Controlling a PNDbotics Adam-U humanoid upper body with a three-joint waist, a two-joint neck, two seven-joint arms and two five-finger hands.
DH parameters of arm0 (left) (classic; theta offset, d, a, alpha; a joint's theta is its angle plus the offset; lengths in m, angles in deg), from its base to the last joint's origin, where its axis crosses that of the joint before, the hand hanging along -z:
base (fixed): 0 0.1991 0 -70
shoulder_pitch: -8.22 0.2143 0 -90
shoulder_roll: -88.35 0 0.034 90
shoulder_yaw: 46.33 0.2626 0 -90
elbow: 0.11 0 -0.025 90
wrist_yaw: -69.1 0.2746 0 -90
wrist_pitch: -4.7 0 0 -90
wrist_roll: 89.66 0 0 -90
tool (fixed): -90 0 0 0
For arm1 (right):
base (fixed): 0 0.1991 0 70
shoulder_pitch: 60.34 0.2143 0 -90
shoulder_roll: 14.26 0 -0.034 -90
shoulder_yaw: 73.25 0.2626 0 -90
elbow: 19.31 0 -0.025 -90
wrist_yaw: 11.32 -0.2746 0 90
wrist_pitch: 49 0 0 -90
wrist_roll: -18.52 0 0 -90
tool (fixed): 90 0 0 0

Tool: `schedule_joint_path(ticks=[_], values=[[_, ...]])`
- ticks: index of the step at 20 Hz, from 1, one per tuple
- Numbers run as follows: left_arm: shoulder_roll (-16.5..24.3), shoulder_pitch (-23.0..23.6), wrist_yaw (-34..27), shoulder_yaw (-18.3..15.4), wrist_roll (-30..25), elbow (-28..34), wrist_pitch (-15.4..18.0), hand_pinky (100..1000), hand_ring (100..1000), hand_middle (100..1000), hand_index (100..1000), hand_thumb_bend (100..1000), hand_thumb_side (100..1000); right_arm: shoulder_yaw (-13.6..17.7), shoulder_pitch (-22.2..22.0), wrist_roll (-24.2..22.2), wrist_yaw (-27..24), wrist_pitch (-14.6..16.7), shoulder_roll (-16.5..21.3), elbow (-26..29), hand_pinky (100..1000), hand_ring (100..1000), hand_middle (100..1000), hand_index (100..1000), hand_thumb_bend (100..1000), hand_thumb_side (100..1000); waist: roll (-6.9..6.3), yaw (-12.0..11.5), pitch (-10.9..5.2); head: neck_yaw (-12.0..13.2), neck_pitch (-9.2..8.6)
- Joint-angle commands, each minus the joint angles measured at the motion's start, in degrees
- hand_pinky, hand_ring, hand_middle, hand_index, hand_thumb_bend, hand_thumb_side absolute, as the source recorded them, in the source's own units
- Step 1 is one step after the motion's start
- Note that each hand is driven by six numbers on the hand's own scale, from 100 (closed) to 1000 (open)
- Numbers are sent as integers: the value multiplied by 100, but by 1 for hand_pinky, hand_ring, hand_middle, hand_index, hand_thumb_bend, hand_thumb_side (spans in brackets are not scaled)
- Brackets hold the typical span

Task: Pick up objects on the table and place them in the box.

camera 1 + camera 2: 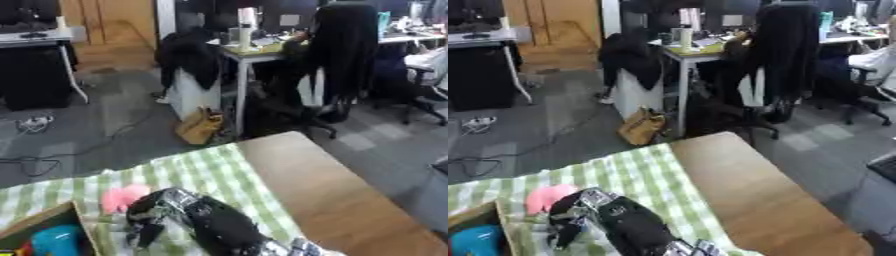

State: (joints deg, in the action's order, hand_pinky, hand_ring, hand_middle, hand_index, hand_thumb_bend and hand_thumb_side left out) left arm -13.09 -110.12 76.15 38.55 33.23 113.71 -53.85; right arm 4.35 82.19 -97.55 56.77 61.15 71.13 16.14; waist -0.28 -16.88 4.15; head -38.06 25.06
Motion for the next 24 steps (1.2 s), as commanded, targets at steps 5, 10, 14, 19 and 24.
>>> schedule_joint_path(ticks=[5,10,14,19,24], values=[[23,-40,1,33,-8,77,39,834,875,831,860,252,1000,-13,310,-125,-217,-5,71,205,100,100,187,488,100,661,-64,-2,-268,-46,91],[23,-38,-6,38,-14,77,43,833,876,831,861,255,1000,-13,424,-344,-445,-59,116,254,100,100,120,455,100,697,-49,-29,-322,-78,134],[20,-30,-10,48,-26,77,43,833,876,831,862,258,1000,-34,581,-548,-736,-138,200,394,100,100,113,450,100,695,-23,-47,-371,-98,163],[27,-17,-7,50,-34,77,47,832,875,831,862,259,1000,-94,698,-830,-1147,-248,308,609,100,100,111,452,100,691,18,-56,-432,-64,204],[44,-2,5,46,-34,77,47,833,875,831,862,259,1000,-143,744,-1191,-1736,-378,442,808,100,100,115,459,100,670,48,-45,-454,113,257]])
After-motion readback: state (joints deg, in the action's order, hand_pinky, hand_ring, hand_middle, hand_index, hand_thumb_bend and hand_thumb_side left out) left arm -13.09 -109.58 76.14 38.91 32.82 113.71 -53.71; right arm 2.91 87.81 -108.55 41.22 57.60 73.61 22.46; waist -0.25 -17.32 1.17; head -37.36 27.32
